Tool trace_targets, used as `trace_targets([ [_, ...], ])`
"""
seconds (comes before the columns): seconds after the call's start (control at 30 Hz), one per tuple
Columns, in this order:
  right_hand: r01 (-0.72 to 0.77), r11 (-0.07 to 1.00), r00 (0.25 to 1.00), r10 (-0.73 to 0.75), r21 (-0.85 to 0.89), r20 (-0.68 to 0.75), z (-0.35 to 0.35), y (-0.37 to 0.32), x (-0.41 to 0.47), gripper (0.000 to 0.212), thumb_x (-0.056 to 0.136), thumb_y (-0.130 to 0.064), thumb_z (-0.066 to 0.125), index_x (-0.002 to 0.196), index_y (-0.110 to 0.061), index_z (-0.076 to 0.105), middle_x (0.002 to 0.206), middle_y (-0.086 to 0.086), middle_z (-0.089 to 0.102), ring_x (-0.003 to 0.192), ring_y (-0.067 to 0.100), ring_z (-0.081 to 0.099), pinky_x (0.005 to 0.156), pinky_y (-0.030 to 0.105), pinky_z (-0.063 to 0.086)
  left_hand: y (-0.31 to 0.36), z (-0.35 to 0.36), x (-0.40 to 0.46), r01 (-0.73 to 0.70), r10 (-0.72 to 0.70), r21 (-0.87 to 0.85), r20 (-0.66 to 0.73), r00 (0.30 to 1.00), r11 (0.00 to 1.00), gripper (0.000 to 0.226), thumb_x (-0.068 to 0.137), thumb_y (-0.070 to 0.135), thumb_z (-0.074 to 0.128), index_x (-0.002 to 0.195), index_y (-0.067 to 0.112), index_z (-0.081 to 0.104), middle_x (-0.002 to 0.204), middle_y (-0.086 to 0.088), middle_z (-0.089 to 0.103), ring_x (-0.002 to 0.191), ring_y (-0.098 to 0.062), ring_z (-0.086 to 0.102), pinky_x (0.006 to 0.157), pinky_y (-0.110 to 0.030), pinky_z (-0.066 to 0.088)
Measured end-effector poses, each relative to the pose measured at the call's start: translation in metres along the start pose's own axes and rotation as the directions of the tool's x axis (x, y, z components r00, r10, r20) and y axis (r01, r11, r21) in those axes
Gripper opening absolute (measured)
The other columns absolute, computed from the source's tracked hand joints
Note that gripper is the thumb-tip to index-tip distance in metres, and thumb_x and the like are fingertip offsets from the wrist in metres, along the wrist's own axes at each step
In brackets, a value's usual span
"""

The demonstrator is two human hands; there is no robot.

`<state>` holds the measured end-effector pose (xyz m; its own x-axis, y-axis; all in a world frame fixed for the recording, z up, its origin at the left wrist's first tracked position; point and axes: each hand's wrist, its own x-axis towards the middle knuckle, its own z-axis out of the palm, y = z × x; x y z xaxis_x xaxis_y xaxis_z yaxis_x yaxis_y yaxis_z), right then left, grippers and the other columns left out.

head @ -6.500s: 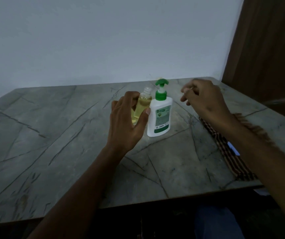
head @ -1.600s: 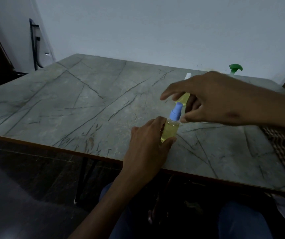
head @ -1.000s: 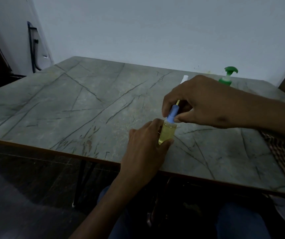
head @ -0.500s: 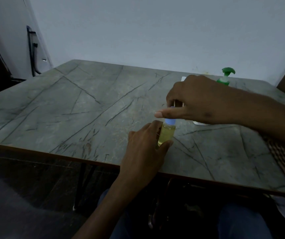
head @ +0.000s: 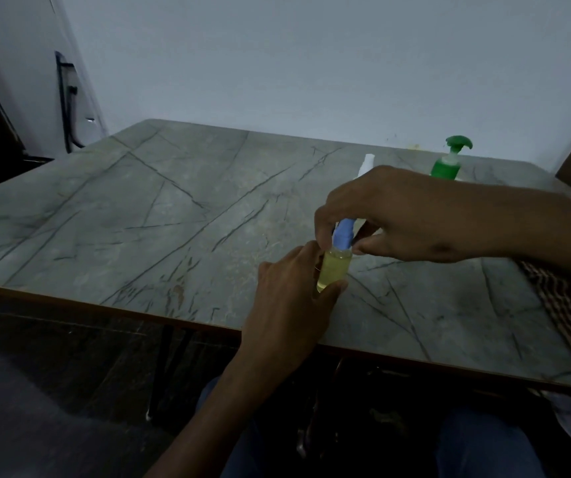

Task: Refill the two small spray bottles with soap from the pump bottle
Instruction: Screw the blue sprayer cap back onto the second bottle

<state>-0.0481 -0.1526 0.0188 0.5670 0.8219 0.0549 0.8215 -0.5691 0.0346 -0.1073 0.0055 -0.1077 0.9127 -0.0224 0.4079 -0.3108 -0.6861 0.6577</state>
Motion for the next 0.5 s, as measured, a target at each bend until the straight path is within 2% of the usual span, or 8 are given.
trace_targets([
  [0.13, -0.023, 0.999, 1.0, 0.023, -0.036, -0.013, 0.0039, 0.0023, 0.0044, 0.018, 0.094, -0.013, 0.069, 0.111, -0.016, 0.075, 0.099, -0.014, 0.058, 0.086, 0.002, 0.052, 0.082, 0.006, 0.03, -0.0022, 0.0025, -0.0002, -0.028, 0.028, 0.004, -0.044, 0.999, 1.0, 0.034, 0.089, 0.038, 0.074, 0.115, 0.022, 0.061, 0.104, 0.005, 0.068, 0.09, -0.014, 0.063, 0.093, -0.048, 0.05],
  [0.27, -0.031, 0.999, 1.0, 0.031, -0.028, -0.007, 0.0004, -0.0004, 0.0041, 0.003, 0.096, -0.028, 0.07, 0.095, -0.025, 0.071, 0.079, -0.025, 0.053, 0.073, -0.009, 0.052, 0.07, 0.004, 0.035, -0.0052, 0.0033, -0.0006, -0.052, 0.053, 0.014, -0.043, 0.998, 0.999, 0.032, 0.089, 0.038, 0.072, 0.116, 0.025, 0.062, 0.104, 0.008, 0.067, 0.089, -0.011, 0.063, 0.09, -0.047, 0.051],
  [0.4, -0.09, 0.996, 0.994, 0.089, -0.015, -0.061, 0.0051, -0.0026, 0.0039, 0.023, 0.097, -0.044, 0.067, 0.079, -0.034, 0.057, 0.067, -0.024, 0.049, 0.076, -0.015, 0.055, 0.06, 0.012, 0.033, -0.0026, 0.0015, -0.0022, -0.056, 0.058, 0.022, -0.06, 0.997, 0.998, 0.035, 0.089, 0.039, 0.072, 0.119, 0.026, 0.06, 0.105, 0.009, 0.067, 0.089, -0.01, 0.062, 0.09, -0.046, 0.051],
  [0.5, -0.132, 0.99, 0.988, 0.127, -0.055, -0.093, 0.0082, -0.0038, 0.0047, 0.036, 0.096, -0.057, 0.062, 0.07, -0.038, 0.045, 0.066, -0.021, 0.049, 0.059, -0.001, 0.051, 0.059, 0.02, 0.034, -0.0017, 0.0016, -0.0025, -0.054, 0.056, 0.034, -0.066, 0.996, 0.998, 0.04, 0.087, 0.039, 0.074, 0.122, 0.022, 0.061, 0.107, 0.007, 0.069, 0.091, -0.01, 0.063, 0.09, -0.045, 0.052],
])
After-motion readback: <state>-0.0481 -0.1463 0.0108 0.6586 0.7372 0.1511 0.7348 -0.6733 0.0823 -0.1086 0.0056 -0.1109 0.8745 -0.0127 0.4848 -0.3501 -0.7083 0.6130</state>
